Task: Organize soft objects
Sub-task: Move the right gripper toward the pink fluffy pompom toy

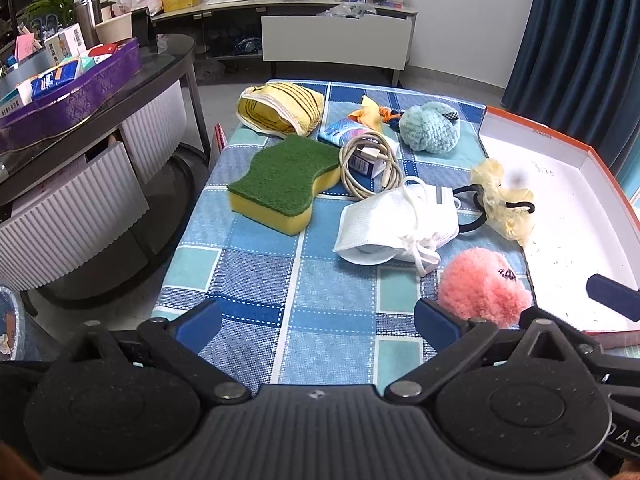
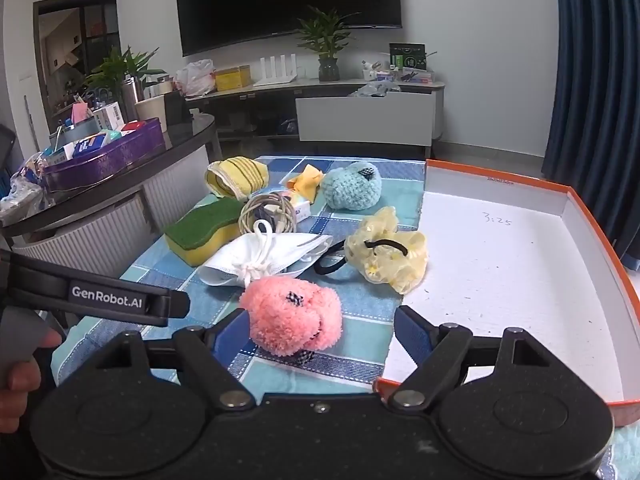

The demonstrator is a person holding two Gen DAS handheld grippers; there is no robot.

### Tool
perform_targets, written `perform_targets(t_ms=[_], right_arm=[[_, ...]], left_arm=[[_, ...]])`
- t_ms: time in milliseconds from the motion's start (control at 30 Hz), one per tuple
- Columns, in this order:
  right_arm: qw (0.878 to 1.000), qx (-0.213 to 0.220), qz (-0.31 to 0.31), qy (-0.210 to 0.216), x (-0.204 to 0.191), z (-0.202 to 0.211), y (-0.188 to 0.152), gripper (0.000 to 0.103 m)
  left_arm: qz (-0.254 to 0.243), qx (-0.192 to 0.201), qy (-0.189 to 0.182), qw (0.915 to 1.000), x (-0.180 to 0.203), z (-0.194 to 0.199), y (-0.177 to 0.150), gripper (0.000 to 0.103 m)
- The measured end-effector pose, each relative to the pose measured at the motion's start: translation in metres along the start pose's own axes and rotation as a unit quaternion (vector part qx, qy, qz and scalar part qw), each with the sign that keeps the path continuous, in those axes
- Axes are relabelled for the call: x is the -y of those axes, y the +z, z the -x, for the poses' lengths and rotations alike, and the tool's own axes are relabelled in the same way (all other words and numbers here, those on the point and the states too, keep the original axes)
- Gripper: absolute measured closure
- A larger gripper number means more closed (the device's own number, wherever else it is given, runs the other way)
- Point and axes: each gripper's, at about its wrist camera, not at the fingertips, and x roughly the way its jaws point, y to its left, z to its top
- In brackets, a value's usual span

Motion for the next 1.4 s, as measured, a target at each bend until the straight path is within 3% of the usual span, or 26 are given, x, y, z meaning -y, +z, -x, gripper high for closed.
perform_targets(t_ms=[267, 300, 633, 867, 1400], right_arm=[[1.0, -0.005, 0.009, 0.004, -0.017, 0.005, -0.004, 0.01], [1.0, 0.0, 0.006, 0.003, -0.003, -0.005, 0.002, 0.01], [1.0, -0.005, 0.014, 0.006, -0.009, -0.008, 0.003, 0.01], [0.999, -0.029, 0.009, 0.012, -0.007, -0.008, 0.004, 0.01], [1.0, -0.01, 0.021, 0.01, -0.01, -0.013, 0.002, 0.01]], left_arm=[[0.003, -0.001, 0.0, 1.0, -0.003, -0.004, 0.003, 0.0], [0.003, -0.001, -0.001, 1.0, -0.003, -0.005, 0.003, 0.0], [0.005, -0.001, -0.003, 1.0, -0.004, -0.006, 0.004, 0.0], [0.006, 0.0, -0.004, 1.0, -0.004, -0.006, 0.004, 0.0], [0.005, -0.001, -0.003, 1.0, -0.004, -0.007, 0.006, 0.0]])
